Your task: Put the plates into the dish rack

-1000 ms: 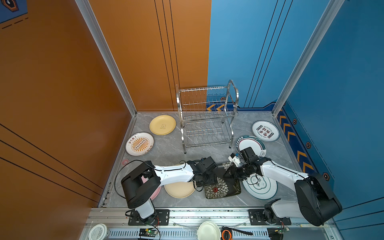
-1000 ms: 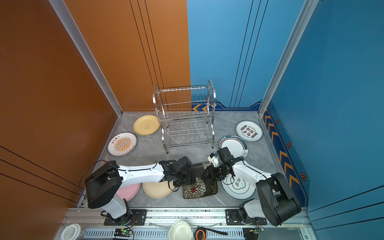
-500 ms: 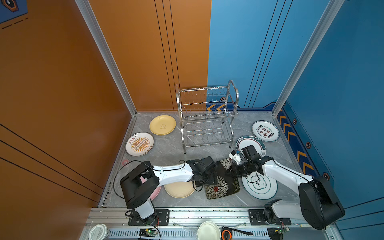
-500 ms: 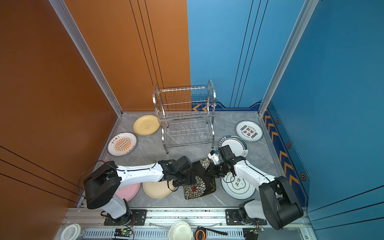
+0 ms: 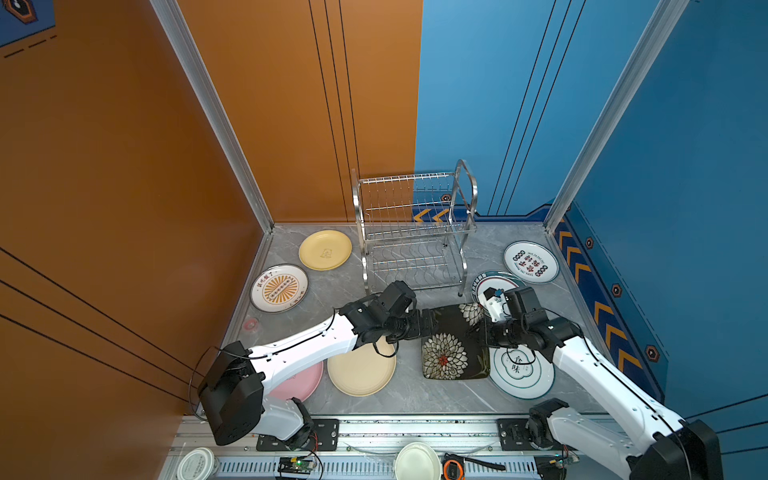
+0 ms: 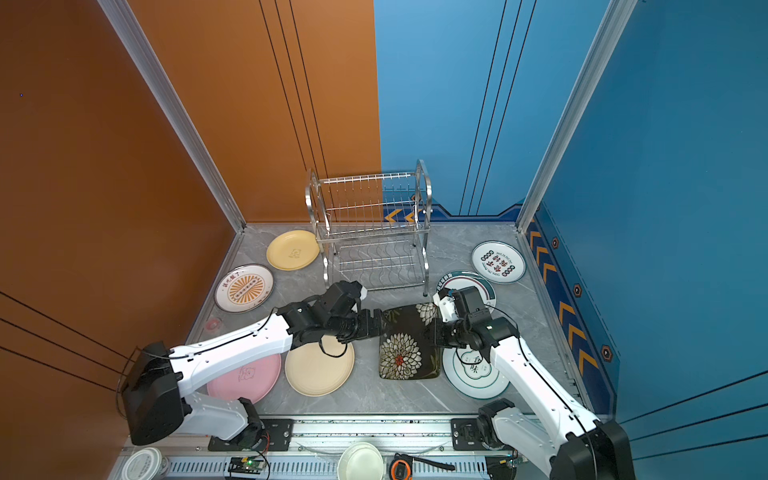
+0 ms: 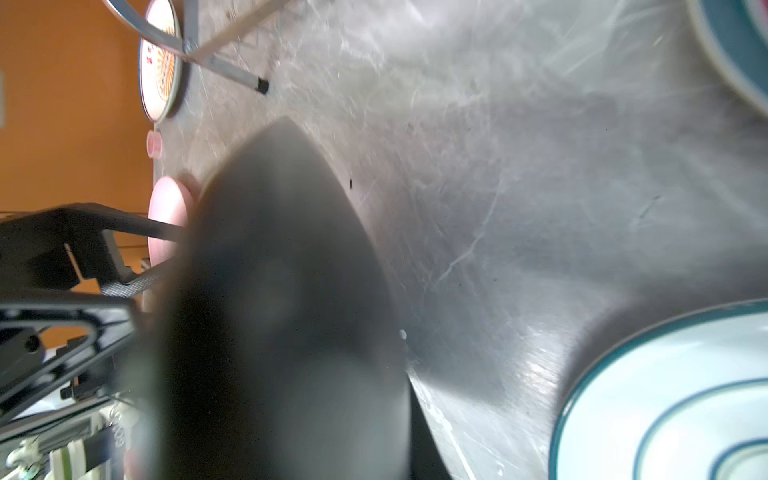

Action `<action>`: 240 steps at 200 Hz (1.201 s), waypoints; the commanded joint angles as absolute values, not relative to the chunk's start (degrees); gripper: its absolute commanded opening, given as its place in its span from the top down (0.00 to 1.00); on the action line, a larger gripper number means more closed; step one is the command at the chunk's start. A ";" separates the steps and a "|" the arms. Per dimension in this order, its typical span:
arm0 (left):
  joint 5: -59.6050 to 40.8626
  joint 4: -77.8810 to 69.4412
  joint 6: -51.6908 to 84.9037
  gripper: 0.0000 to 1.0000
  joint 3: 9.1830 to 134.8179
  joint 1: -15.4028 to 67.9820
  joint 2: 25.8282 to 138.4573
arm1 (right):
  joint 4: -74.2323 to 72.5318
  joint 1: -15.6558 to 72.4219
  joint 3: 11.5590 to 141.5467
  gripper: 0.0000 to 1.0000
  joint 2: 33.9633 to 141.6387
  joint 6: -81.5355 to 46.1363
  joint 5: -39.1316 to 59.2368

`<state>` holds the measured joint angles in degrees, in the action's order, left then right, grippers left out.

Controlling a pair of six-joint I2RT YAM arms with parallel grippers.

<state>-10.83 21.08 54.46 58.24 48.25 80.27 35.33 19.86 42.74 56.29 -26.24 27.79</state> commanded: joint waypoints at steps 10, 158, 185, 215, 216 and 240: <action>-13.91 24.69 51.13 0.03 58.49 44.07 79.06 | 38.75 19.93 53.02 1.00 51.12 -28.82 18.86; -22.29 26.87 44.79 0.02 62.89 32.51 80.57 | 44.65 25.22 98.70 1.00 64.37 -24.08 2.19; -23.16 26.94 43.82 0.02 63.26 31.31 81.42 | 40.09 25.77 104.77 1.00 68.39 -23.79 -2.47; -23.65 27.05 42.77 0.02 63.89 30.63 82.41 | 35.16 27.53 110.79 1.00 73.62 -20.78 -9.63; -23.65 27.02 42.79 0.02 63.89 30.65 82.42 | 34.94 27.61 110.99 1.00 73.86 -20.63 -10.04; -23.77 26.99 42.22 0.02 64.49 30.29 83.42 | 30.36 28.80 114.34 1.00 78.77 -17.14 -16.54</action>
<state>-22.04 25.58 44.34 62.61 31.00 82.37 44.66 27.68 109.08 76.31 -21.08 -7.29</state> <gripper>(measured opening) 0.982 0.146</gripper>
